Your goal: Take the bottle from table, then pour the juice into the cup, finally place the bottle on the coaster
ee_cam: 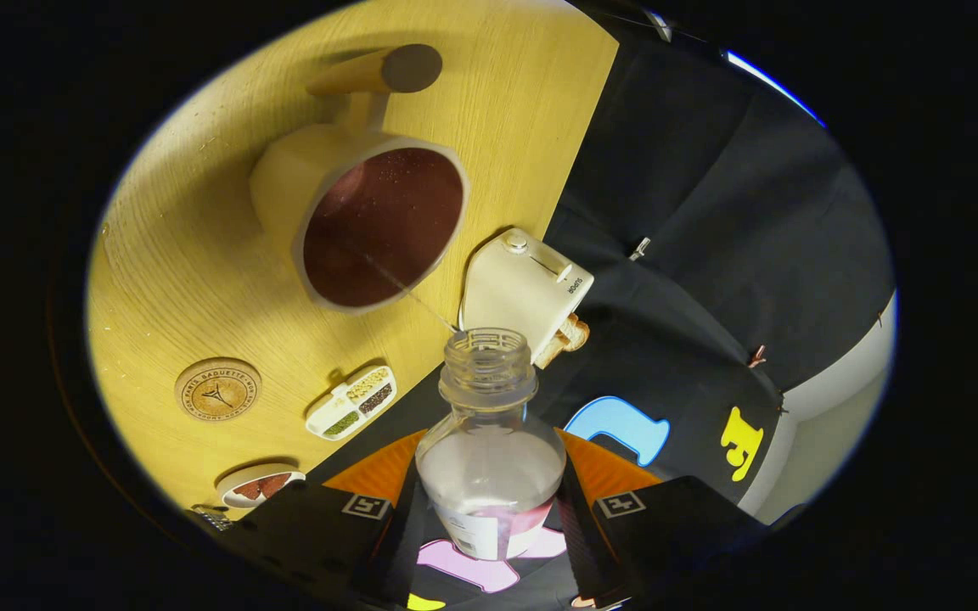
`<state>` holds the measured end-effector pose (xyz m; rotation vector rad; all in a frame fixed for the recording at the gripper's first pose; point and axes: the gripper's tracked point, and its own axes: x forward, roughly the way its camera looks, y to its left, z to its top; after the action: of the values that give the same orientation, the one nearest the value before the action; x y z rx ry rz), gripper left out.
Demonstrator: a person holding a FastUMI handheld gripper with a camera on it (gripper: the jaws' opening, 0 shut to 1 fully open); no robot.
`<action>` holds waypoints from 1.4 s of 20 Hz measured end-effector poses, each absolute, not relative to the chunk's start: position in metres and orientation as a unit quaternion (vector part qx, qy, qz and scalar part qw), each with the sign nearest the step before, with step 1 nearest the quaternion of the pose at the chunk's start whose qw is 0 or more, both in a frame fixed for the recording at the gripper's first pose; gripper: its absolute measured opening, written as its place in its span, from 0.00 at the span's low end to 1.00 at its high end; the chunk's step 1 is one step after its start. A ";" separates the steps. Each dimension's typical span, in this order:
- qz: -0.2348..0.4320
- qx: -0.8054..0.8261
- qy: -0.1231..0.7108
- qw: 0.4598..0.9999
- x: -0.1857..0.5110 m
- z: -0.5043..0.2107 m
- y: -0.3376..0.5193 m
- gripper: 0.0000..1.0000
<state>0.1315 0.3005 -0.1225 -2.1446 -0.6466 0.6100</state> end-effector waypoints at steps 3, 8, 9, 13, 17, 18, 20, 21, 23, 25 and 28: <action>0.244 -0.845 -0.235 0.414 0.131 -0.130 0.294 0.73; 0.248 -0.822 -0.186 0.478 0.128 -0.135 0.282 0.73; 0.248 -0.814 -0.173 0.496 0.127 -0.135 0.279 0.73; 0.243 -0.773 -0.123 0.573 0.119 -0.121 0.267 0.73; 0.239 -0.719 -0.080 0.648 0.106 -0.100 0.255 0.73; 0.238 -0.704 -0.066 0.666 0.103 -0.095 0.250 0.73; 0.235 -0.665 -0.032 0.708 0.101 -0.087 0.239 0.73; 0.233 -0.642 -0.014 0.731 0.101 -0.084 0.231 0.73; 0.225 -0.588 0.026 0.776 0.104 -0.077 0.215 0.73; 0.215 -0.533 0.071 0.815 0.105 -0.076 0.197 0.73; 0.213 -0.439 0.124 0.864 0.103 -0.071 0.181 0.74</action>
<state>0.1035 0.1807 -0.0709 -0.9210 0.2601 0.4456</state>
